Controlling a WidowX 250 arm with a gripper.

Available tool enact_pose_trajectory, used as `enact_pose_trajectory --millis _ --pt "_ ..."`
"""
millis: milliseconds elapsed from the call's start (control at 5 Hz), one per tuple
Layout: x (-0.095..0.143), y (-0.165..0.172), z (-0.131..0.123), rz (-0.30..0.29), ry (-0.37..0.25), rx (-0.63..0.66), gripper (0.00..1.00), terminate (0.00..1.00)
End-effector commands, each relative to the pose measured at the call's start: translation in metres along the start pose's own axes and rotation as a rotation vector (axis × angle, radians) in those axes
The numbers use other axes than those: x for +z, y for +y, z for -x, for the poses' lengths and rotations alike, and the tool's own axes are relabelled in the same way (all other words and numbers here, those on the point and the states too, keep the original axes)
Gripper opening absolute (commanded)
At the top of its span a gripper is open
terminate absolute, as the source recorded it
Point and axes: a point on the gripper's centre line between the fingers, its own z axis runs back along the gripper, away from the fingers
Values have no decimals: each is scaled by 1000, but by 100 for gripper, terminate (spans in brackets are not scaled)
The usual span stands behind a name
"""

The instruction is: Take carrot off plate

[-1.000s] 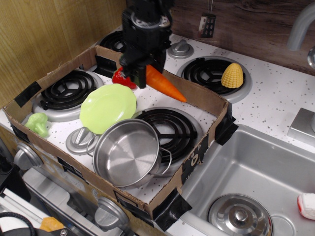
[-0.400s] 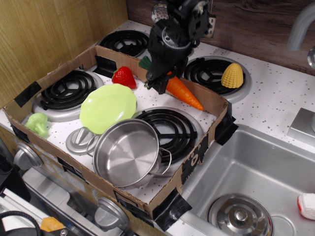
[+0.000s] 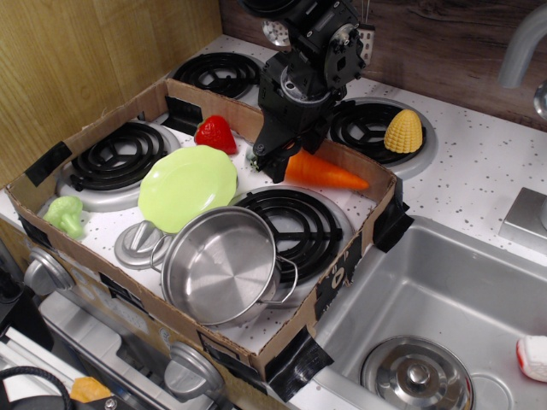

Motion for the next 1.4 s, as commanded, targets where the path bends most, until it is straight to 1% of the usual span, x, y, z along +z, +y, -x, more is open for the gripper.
enact_pose_trajectory --millis 0,200,400,1200 --pt "25 -18 -21 79 -29 -30 100 0" --pt "32 -20 -24 65 15 -75 100 0" --pt "28 -14 -25 38 144 -166 100 0" --pt "28 -14 -25 38 144 -166 100 0"
